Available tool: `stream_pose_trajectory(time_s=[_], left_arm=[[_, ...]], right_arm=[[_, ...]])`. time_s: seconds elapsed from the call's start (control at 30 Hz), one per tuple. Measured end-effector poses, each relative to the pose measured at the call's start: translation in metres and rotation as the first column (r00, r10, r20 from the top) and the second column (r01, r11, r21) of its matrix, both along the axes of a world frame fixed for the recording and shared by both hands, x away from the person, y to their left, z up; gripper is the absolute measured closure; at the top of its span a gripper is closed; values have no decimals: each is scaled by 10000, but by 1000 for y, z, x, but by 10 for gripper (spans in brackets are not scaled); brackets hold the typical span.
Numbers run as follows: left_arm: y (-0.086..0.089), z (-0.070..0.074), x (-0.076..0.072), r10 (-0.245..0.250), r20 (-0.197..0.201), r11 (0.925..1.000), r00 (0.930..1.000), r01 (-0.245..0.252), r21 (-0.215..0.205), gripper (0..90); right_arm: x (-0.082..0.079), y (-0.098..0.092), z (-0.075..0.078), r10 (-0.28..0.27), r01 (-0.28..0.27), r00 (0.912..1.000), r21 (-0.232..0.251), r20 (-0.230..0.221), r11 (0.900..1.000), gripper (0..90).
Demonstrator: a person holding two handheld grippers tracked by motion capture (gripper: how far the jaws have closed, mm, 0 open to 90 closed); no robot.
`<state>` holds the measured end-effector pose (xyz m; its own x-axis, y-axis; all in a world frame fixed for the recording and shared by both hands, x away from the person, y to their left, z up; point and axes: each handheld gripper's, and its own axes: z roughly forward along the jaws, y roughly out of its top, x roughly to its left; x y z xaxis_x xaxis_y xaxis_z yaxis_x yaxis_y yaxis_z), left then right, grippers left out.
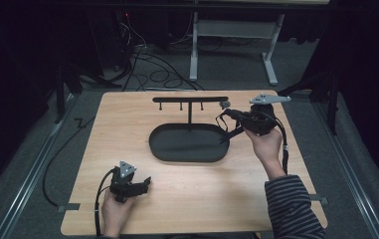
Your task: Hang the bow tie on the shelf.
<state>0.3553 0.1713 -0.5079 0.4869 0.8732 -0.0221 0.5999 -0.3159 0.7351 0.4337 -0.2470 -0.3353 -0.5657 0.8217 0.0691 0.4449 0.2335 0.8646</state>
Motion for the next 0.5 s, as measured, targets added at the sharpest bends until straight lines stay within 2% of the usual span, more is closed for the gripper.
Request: stream_pose_trajectory(time_s=[0.13,0.27,0.5], left_arm=[[0,0,0,0,-2,10000,10000,0,-4,204],[0,0,0,2,-4,10000,10000,-2,-7,204],[0,0,0,2,-1,10000,10000,-2,-3,204]], right_arm=[[3,1,3,-8,8,10000,-45,56,10000,900],[7,-1,6,-116,114,9998,152,136,9998,900],[15,2,3,-192,192,9998,168,2,9997,900]])
